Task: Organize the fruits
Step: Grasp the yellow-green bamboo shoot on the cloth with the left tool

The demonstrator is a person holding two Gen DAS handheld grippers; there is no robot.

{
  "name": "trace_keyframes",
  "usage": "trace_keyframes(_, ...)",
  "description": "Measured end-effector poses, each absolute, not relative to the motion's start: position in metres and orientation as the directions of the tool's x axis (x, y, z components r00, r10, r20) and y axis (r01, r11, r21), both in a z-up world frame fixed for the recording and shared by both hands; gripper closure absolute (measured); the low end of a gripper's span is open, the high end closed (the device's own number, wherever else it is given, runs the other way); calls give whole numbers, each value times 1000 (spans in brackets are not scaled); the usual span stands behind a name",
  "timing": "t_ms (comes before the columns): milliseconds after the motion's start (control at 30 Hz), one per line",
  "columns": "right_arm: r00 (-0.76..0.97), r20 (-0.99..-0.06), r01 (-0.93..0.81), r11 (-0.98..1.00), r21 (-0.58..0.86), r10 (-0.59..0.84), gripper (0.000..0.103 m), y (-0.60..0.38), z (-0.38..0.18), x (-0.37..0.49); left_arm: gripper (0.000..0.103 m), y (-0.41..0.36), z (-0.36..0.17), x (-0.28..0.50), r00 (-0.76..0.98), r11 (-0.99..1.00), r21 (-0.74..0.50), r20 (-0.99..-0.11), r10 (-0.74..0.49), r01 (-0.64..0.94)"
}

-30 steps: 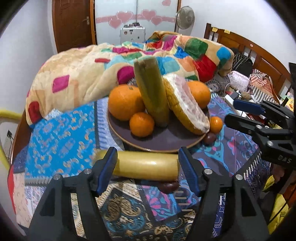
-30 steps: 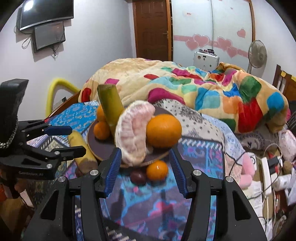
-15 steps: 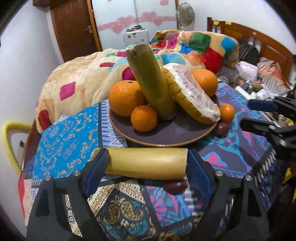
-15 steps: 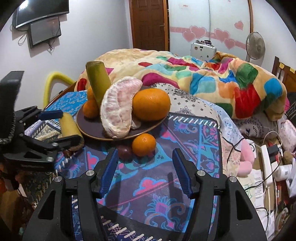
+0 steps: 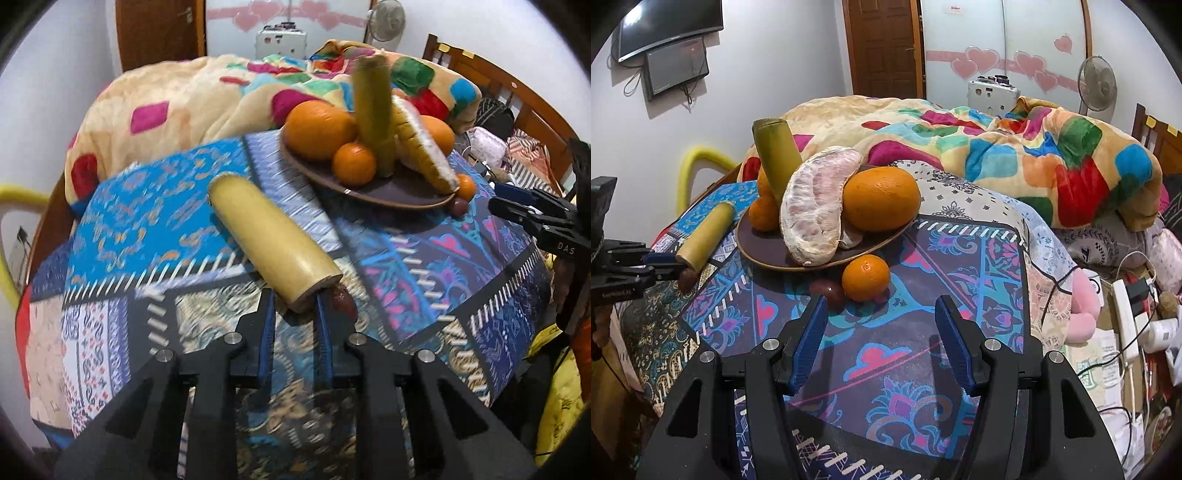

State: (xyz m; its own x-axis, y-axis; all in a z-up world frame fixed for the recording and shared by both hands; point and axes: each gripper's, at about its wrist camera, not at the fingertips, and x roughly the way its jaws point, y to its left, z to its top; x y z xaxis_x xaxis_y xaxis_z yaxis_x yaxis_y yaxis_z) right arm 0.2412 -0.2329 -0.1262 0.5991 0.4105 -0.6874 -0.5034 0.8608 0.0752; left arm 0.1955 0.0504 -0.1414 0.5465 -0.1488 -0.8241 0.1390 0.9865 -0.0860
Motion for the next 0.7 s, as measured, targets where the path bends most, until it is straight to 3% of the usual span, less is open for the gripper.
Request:
trace_keyframes(167,596,-690,-502,861,80,411,46,-233,-127,243,80,57,-137,188,547,986,-101,-822,-156,129)
trace_keyframes(233,594,-691,-502,861,82,412,46,-233,-128,244,68,57,-131,187,552,987,-103,-819,-155,125)
trace_keyframes(300,593,-692,-501,861,82,411,46,-232,-129,246,40,56,-124,184,587,991,-83,-799,-131,107)
trace_keyframes(333,592,-692,-502,861,83,412,46,-232,-130,247,37,55,-120,184,611,993,-70,-783,-115,97)
trace_keyframes(700,593,-678,-502,858,111,434,46,-228,-131,257,36,38,-139,243,600,998,0,-799,-36,59)
